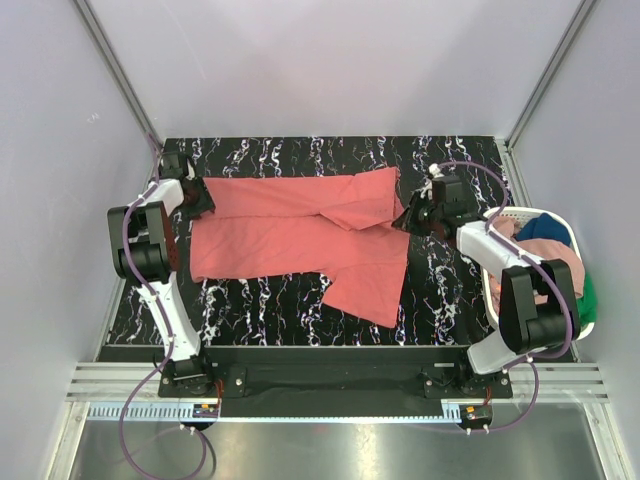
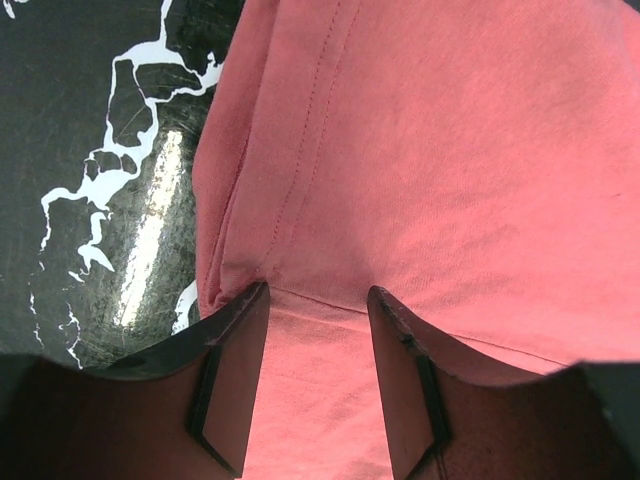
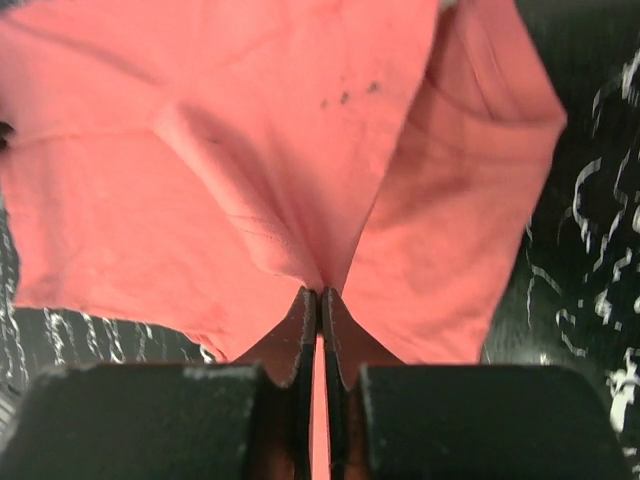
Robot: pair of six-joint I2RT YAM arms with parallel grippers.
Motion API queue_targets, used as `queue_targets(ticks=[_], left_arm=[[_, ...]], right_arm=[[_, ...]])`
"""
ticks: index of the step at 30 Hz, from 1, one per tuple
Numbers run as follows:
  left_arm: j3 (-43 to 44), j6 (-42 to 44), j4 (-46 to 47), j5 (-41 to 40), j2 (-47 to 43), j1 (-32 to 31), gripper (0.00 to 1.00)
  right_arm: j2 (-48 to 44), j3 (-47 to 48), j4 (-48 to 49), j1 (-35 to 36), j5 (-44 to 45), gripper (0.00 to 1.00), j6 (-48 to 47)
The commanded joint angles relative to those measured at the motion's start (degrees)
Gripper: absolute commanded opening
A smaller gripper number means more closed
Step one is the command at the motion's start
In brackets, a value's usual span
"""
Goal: Fold and stack the t-shirts
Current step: Fold the tshirt
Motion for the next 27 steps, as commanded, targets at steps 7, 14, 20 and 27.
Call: queue_targets(ticks=[7, 14, 20, 27], left_arm=[[5.75, 0.49, -6.98, -5.55, -0.89, 0.2, 0.51], [10.58, 1.9, -6.71, -5.47, 0.32, -0.42, 0.53], [16.04, 2.34, -8.91, -2.83, 5.51, -0.51, 0.52], [15.16, 2.16, -7.06, -0.99, 6.04, -0.51, 0.53]], right_arm=[[-0.31, 0.67, -4.58, 0.53, 5.72, 0.38, -0.12], [13.97, 20.31, -9.87, -0.96, 9.53, 0.47, -3.98], [30.85, 39.57, -14.52, -2.89, 5.31, 0.45, -5.91], [41.6, 49.62, -14.8, -4.56, 4.61, 0.49, -7.15]])
